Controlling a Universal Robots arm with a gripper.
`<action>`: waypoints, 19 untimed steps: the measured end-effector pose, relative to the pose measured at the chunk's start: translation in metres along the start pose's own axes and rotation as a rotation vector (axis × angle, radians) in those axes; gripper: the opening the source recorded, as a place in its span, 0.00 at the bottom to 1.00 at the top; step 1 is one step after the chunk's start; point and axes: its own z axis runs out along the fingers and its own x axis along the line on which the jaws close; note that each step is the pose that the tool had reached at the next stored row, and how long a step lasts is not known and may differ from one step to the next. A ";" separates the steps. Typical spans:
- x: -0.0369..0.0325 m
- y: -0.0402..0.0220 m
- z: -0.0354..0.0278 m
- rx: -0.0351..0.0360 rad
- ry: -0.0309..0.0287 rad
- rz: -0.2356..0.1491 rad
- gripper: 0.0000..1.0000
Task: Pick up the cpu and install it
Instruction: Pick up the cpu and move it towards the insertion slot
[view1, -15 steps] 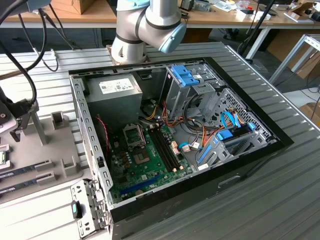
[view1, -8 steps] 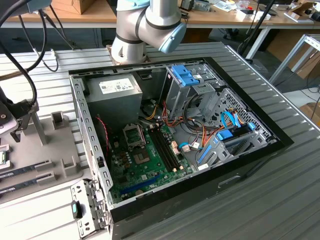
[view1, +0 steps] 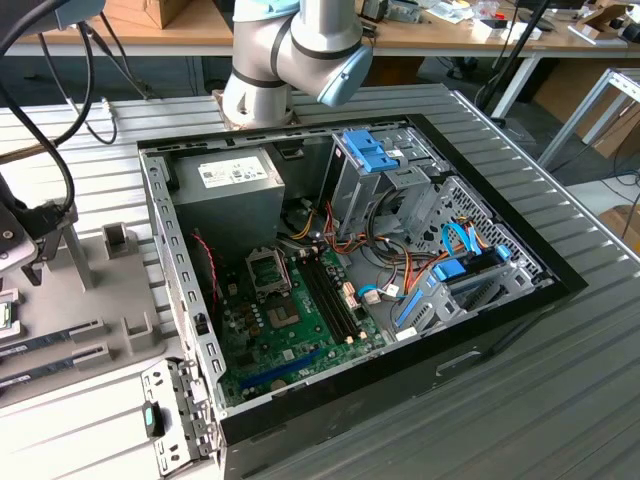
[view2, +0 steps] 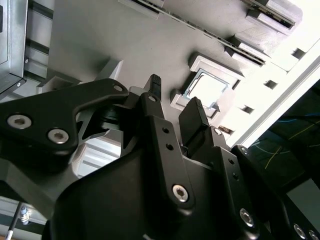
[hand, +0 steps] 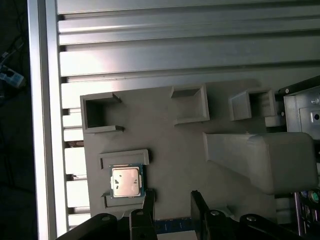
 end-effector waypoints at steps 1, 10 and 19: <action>0.0000 0.0000 0.0003 0.0000 0.0001 0.000 0.42; 0.0041 -0.0003 0.0009 0.0000 0.0000 0.000 0.42; 0.0061 -0.0004 0.0017 0.0000 0.0001 0.000 0.42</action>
